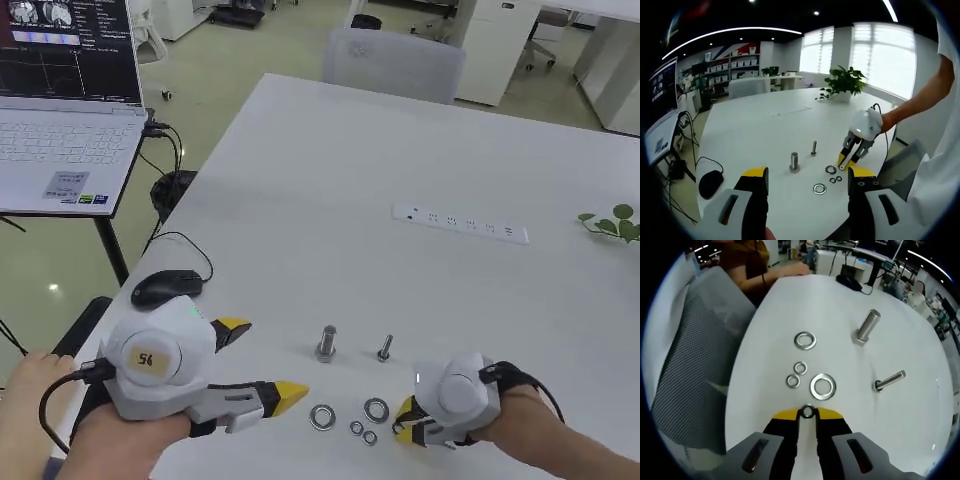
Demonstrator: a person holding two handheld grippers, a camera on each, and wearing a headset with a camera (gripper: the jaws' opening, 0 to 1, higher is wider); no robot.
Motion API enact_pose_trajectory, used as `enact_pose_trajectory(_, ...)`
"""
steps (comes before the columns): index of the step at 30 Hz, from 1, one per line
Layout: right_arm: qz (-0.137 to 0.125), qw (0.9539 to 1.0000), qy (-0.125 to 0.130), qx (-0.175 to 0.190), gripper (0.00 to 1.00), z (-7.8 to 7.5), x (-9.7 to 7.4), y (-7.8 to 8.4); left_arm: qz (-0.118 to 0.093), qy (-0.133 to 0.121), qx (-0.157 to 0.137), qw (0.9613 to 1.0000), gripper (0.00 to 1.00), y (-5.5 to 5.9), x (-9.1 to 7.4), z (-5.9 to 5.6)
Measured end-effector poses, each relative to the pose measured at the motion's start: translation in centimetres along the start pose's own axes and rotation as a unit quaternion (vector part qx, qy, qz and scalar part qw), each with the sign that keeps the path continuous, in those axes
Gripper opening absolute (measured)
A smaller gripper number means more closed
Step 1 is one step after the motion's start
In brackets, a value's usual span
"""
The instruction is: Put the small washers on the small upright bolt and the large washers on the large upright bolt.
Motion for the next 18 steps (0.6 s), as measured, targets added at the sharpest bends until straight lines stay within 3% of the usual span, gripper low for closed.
enact_pose_trajectory(13, -0.011, 0.9998, 0.003, 0.016, 0.13, -0.08, -0.25, 0.19, 0.000, 0.002, 0.001, 1.0000, 0.64, -0.09, 0.04, 0.09)
enact_pose_trajectory(18, -0.004, 0.9999, -0.004, 0.009, 0.14, -0.13, 0.01, 0.26, 0.000, 0.002, 0.001, 1.0000, 0.64, -0.10, 0.07, 0.04)
Point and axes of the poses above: the centre of the closed fingertips' face, and the gripper's own axes: x roughly forward along the fingers, z roughly to its left, y roughly out of its underside, the point moved 10 cm from there along -x, roughly backward along the fingers, and after that the axes turned 8 degrees about -y, right-handed, at the moved point
